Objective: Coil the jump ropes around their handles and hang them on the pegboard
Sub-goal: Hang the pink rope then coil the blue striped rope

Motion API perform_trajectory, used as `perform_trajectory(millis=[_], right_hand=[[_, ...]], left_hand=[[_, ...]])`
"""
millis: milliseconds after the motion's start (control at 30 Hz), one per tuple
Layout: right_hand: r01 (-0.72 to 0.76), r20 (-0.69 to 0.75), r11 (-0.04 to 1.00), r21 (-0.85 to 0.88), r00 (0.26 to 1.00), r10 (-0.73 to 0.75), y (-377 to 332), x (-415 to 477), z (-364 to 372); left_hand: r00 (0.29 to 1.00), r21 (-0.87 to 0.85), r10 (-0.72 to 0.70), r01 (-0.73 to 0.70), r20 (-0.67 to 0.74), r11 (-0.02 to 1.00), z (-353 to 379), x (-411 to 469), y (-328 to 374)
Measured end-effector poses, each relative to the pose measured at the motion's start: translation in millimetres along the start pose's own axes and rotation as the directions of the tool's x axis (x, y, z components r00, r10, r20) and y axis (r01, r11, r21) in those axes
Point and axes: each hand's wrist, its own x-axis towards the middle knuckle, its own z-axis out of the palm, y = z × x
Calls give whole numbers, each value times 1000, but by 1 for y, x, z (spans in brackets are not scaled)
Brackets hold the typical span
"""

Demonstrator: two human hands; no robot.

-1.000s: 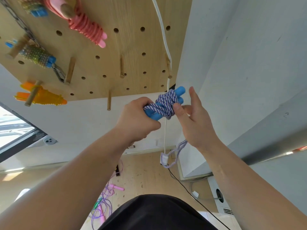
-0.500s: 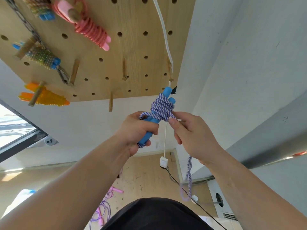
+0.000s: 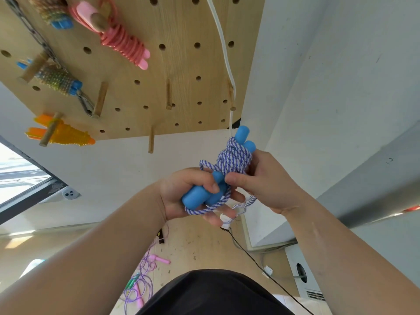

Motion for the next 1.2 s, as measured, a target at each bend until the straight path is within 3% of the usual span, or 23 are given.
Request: perform_trajectory(millis=[67,100,167,200,233,300,333,467,533,633,667,733,800,900,967,1033,1100,1167,1200], right_hand=[[-44,-118,999,-8,992,43,2,2,3],[-64,-186,998,-12,981,60,4,3,3],[-96,-301,995,-1,949,91,7,6,4],[-108,-338,994,17,935,107,8,7,6],[-120,-365,992,42,922,127,8,8,9],[-138,-383,986,94,909,164,6,9,19],[-140,-380,983,118,908,175,4,9,23],[-125,-343,983,132,925,163,-2,6,23],[-116,-283,984,131,947,150,-4,4,17],[-67,-195,994,91,977,84,-1,0,11],[-48,-173,996,72,983,60,1,-2,10],[-14,-128,995,99,991,26,3,-6,7],[6,-62,979,202,998,6,3,-9,3],[-15,97,956,293,995,-15,0,-10,-3],[-17,136,956,293,990,-24,-3,-9,-7],[34,99,978,205,994,-55,-5,-8,-5],[3,-13,988,152,1000,-1,-6,-7,1],[-37,-147,983,178,987,63,-3,-5,6],[-43,-211,980,194,974,85,-3,-5,8]], left_hand=[[962,257,95,-26,-256,966,-4,2,-2],[891,401,225,-53,-395,914,-5,3,-4],[641,627,534,-102,-552,772,5,2,-13],[526,760,678,-86,-514,644,11,2,-19],[458,887,792,-16,-403,461,17,3,-24],[437,980,882,160,-178,118,20,10,-33],[433,975,892,220,-126,31,17,15,-33],[366,969,929,244,-47,-47,5,22,-20],[374,974,921,223,-113,29,9,16,-14],[435,875,785,14,-441,483,19,10,-5],[485,782,717,-103,-500,615,20,10,-3],[622,578,608,-288,-493,763,23,7,-2],[765,384,521,-382,-378,840,23,3,-4],[926,114,371,-362,-73,925,22,-3,-8],[950,-46,295,-292,104,955,19,-1,-11],[945,-124,270,-250,184,960,14,2,-12],[959,-102,258,-247,114,964,13,2,-7],[953,-6,276,-279,-124,960,18,1,-3],[905,74,324,-316,-274,946,20,2,-4]])
